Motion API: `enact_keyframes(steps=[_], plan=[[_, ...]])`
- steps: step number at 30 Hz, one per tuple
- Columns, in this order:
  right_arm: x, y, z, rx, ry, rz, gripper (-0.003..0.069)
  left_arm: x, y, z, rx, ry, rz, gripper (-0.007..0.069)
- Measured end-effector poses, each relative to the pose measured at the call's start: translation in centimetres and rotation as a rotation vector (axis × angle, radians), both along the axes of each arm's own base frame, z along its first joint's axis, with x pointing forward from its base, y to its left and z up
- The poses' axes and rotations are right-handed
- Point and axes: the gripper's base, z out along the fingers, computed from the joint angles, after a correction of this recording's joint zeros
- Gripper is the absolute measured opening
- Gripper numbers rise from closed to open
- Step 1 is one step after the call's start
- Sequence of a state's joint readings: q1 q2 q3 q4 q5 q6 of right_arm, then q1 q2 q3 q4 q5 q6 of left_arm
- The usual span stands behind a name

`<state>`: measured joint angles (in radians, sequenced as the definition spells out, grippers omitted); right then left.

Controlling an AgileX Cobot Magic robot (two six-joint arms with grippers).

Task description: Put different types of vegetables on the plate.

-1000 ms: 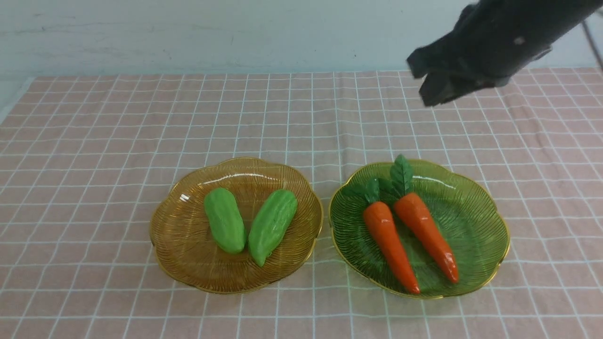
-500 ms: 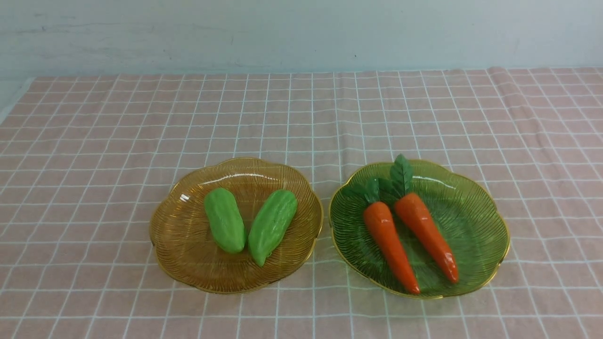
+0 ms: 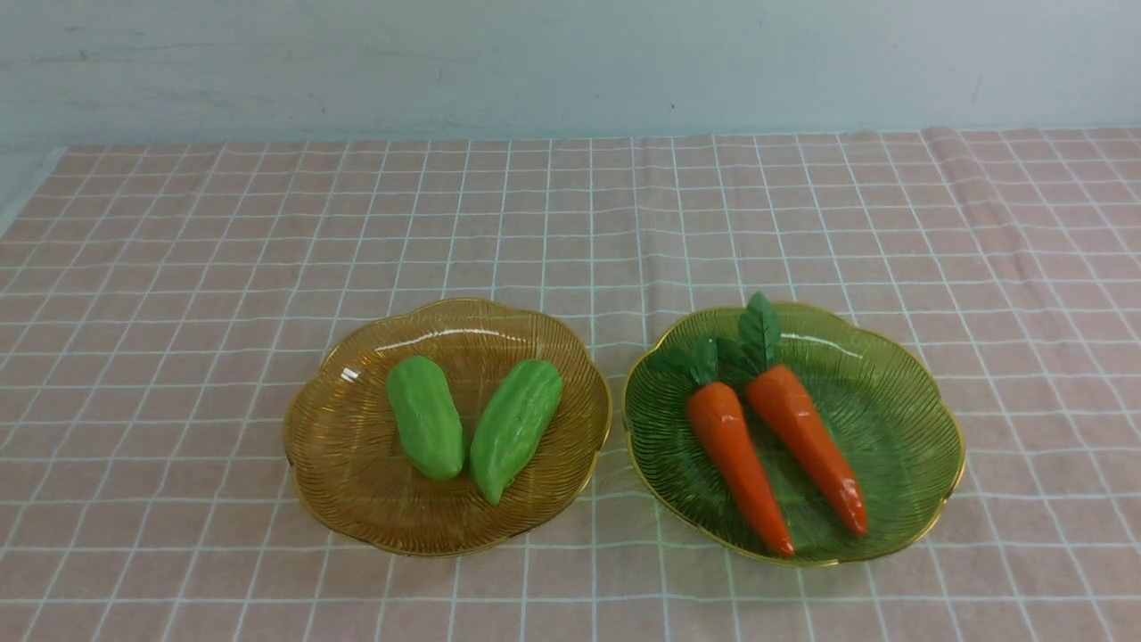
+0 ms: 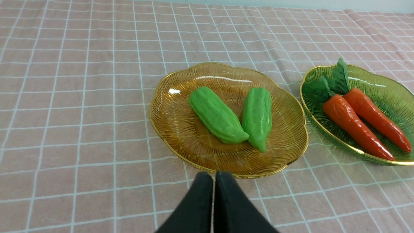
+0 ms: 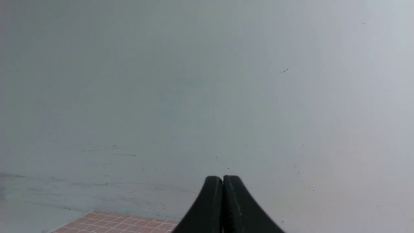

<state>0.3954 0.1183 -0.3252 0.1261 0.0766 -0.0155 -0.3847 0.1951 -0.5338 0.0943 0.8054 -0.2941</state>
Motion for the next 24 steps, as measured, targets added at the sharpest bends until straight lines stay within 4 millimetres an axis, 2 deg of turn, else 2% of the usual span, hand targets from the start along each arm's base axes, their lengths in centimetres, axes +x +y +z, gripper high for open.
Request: enact_keyframes(steps=[9,13,18,21,24], plan=[[0.0,0.0,0.0,-0.001,0.0,0.0,-0.0015,0.1,0.4,0.1,0.099,-0.039,0.002,-0.0003],[0.0,0.0,0.0,-0.001,0.0,0.0,-0.0015,0.0,0.5,-0.5,0.129,-0.09,0.026,-0.0003],[0.0,0.0,0.0,-0.002,0.0,-0.001,-0.0015,0.3,0.4,-4.8,0.178,-0.173,0.088,-0.0003],[0.0,0.0,0.0,-0.002,0.0,-0.001,-0.0015,1.0,0.2,-8.7,0.218,-0.185,0.104,-0.0003],[0.0,0.0,0.0,-0.002,0.0,-0.001,-0.0015,1.6,0.1,-12.6,0.262,-0.119,0.09,-0.0003]])
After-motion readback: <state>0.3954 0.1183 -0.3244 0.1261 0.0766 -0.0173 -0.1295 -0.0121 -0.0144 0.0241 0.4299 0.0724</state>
